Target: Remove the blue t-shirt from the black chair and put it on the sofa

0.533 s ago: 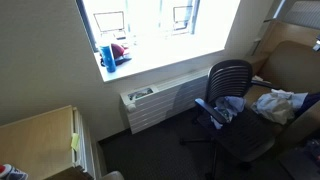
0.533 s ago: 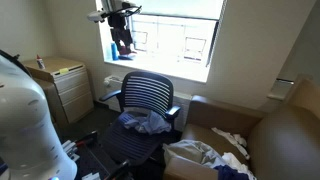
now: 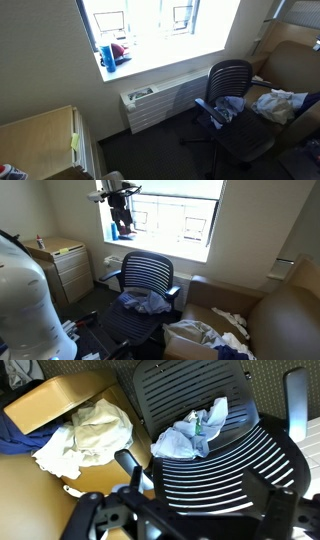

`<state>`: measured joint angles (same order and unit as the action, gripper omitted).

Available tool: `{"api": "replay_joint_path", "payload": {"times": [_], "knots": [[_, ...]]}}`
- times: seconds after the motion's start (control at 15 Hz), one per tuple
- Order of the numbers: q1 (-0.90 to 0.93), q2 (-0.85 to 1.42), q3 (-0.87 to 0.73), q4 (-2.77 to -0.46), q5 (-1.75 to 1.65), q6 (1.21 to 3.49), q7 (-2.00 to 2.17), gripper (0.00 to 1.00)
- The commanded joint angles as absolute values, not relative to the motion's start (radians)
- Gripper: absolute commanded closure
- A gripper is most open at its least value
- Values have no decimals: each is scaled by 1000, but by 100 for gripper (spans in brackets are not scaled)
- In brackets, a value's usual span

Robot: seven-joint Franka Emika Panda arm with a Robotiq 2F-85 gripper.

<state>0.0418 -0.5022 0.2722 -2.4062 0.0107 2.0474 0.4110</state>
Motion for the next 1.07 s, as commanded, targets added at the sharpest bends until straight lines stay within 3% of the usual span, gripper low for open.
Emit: {"api": "replay_joint_path", "payload": {"times": [0.0,0.27,0.73,1.0], "knots": [[72,-479,228,-2400,23,1979,342,0],[112,-288,181,-2463,137,2210,201,0],[157,139,149,-2429,340,2847,-98,0],[136,139,171,-2447,312,2822,-45,0]]}}
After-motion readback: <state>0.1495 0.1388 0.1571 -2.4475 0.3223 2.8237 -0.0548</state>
